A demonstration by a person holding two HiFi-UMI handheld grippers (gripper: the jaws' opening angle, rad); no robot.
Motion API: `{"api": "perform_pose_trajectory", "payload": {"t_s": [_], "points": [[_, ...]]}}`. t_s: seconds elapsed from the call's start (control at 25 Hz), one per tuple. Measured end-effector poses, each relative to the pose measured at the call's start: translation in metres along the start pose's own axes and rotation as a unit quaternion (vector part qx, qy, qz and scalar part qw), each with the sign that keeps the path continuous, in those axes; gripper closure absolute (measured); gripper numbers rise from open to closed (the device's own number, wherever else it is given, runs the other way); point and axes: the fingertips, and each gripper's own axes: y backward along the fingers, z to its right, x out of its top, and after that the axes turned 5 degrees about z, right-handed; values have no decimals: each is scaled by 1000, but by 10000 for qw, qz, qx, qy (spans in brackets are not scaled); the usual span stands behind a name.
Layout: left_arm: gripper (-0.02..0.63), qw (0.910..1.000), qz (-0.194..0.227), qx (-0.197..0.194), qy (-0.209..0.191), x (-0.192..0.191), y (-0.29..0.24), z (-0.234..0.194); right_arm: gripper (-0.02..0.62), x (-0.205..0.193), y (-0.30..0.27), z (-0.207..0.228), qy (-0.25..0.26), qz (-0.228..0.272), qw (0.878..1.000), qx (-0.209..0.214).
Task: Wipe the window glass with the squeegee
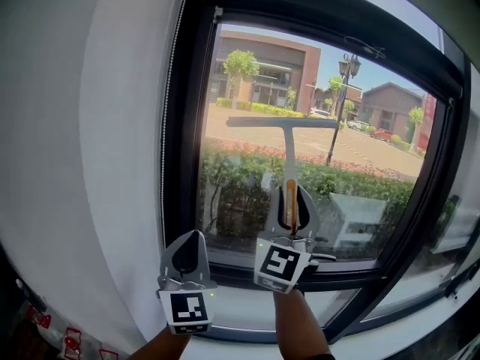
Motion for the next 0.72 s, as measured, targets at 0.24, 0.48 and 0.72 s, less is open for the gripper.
{"api": "perform_pose_trajectory", "payload": {"t_s": [0.24, 0.48, 0.72], "points": [[591, 9997, 177, 124, -132, 27, -17, -13, 479, 41, -65, -6, 29, 409, 9992, -31], [591, 9987, 342, 324, -176, 50, -31, -22, 479, 56, -123, -11, 197, 403, 9990, -51], [591, 9982, 329, 449, -207, 49, -30, -30, 479, 62, -167, 4, 208, 363, 9987, -299]]}}
